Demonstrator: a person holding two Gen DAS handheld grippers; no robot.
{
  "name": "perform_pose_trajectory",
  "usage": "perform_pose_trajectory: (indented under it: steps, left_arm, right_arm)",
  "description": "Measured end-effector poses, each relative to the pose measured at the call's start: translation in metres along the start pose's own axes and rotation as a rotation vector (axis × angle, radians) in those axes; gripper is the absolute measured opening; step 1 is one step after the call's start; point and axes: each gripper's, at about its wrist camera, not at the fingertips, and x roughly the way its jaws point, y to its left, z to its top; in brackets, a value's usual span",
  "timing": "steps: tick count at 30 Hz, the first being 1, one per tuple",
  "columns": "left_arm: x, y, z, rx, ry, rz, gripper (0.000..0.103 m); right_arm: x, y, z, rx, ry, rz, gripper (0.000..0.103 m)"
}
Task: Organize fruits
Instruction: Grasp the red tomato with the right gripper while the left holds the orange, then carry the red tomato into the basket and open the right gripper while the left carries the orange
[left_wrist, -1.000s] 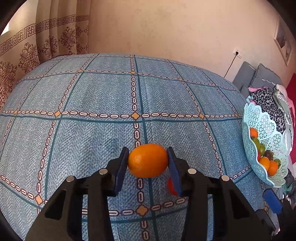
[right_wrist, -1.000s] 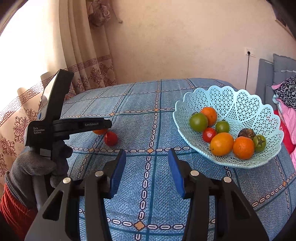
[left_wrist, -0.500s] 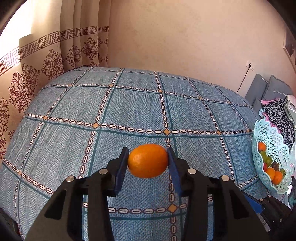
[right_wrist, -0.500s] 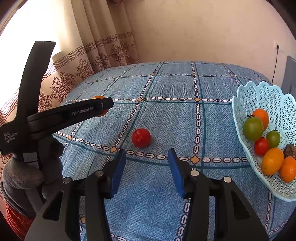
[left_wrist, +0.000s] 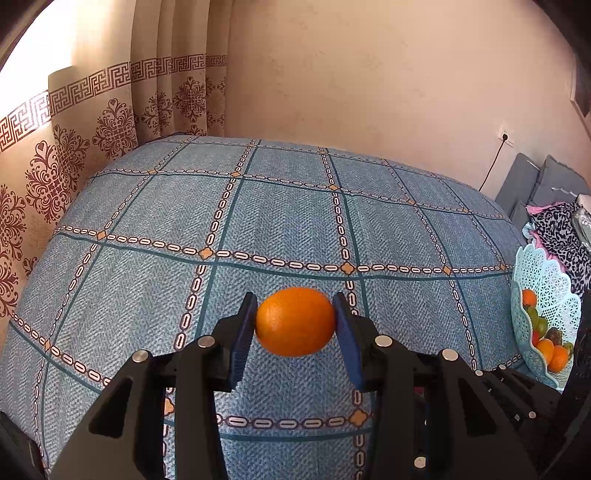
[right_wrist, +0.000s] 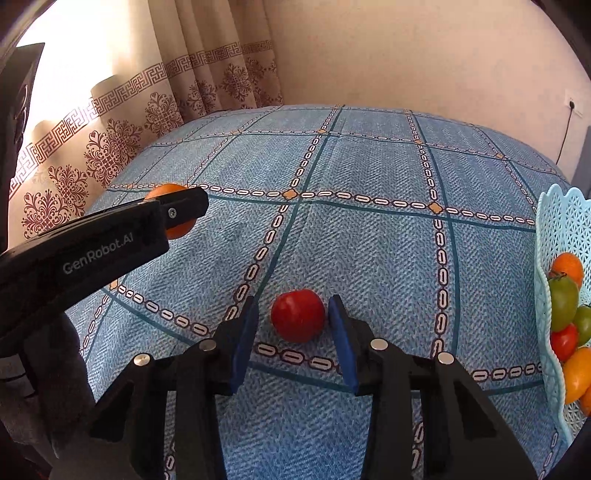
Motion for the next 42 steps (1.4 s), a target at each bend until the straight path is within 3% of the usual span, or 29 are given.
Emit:
perform_pose_trajectory:
  steps: [6, 15, 17, 19, 29, 36, 38, 41, 42]
  left_arm:
    - [-0.004, 0.0, 0.001, -0.005, -0.02, -0.012, 0.043]
    - [0.0, 0.003, 0.001, -0.013, 0.007, -0.035, 0.045]
    - [0.003, 0.007, 0.002, -0.028, 0.022, -0.051, 0.051]
    - [0.007, 0.013, 0.002, -0.065, 0.045, -0.08, 0.066]
    - [0.024, 0.038, -0.001, -0.204, 0.133, -0.174, 0.071]
    - [0.028, 0.017, -0.007, -0.117, 0.153, -0.108, 0.071]
    - [0.028, 0.011, -0.008, -0.082, 0.149, -0.078, 0.068]
    - [0.03, 0.004, -0.01, -0.037, 0.149, -0.044, 0.051]
    - [0.03, 0.003, -0.01, -0.023, 0.146, -0.031, 0.041]
  right_arm:
    - [-0.001, 0.002, -0.003, -0.027, -0.011, -0.035, 0.028]
    - [-0.016, -0.004, -0.012, 0.007, -0.035, -0.025, 0.028]
    - [-0.021, -0.007, -0.014, 0.017, -0.045, -0.026, 0.028]
    - [-0.025, -0.009, -0.015, 0.033, -0.054, -0.021, 0.028]
    - [-0.044, -0.019, -0.018, 0.083, -0.099, -0.021, 0.028]
    - [-0.054, -0.021, -0.023, 0.093, -0.116, -0.035, 0.028]
    - [-0.058, -0.022, -0.024, 0.094, -0.121, -0.039, 0.028]
    - [-0.064, -0.021, -0.025, 0.091, -0.13, -0.048, 0.028]
    - [-0.065, -0.021, -0.025, 0.091, -0.133, -0.05, 0.028]
